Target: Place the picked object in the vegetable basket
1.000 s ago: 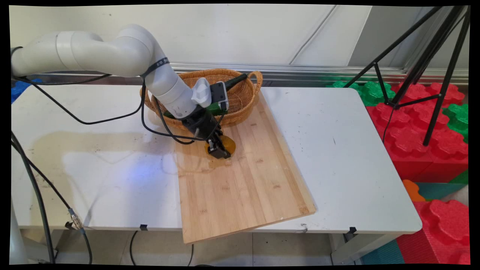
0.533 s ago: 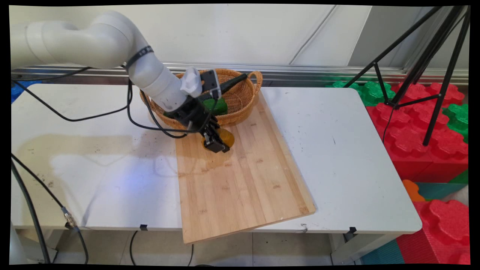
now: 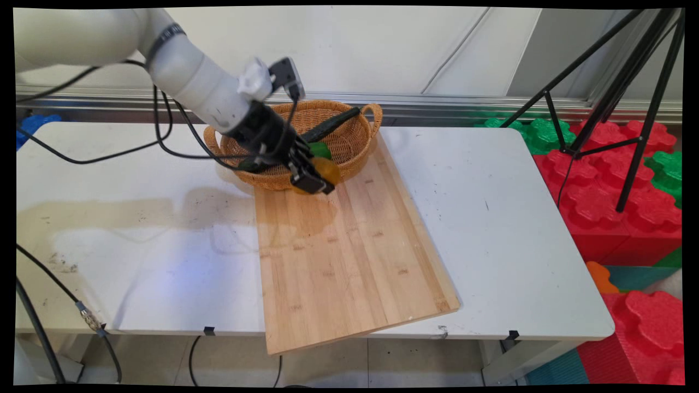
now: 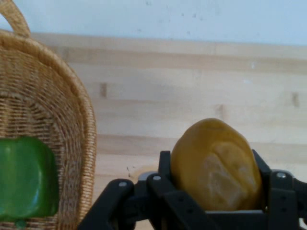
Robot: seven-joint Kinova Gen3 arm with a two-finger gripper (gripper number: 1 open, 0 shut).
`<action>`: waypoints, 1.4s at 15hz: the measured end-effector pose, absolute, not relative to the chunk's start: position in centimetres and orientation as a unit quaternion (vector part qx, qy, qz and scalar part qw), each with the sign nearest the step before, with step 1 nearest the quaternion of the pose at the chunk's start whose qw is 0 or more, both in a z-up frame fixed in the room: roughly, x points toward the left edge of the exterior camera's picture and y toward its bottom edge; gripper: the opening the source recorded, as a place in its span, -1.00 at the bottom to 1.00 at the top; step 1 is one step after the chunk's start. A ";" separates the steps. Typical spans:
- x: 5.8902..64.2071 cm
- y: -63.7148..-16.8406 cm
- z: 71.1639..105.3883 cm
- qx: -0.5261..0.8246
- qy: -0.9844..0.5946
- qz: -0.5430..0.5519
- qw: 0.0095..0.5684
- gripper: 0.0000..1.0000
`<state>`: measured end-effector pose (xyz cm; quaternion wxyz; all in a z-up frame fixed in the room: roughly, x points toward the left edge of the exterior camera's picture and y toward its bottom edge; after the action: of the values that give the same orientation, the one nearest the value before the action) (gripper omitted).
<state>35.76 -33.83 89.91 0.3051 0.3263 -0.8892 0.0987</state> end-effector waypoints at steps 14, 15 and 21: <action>42.1 -34.3 97.0 0.369 -0.851 0.156 0.339 -1.00; 42.6 -34.6 97.2 0.375 -0.848 0.162 0.337 -1.00; 45.8 -37.6 97.3 0.402 -0.833 0.196 0.324 -1.00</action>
<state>45.84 -37.55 97.31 0.3240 0.4025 -0.8334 0.1962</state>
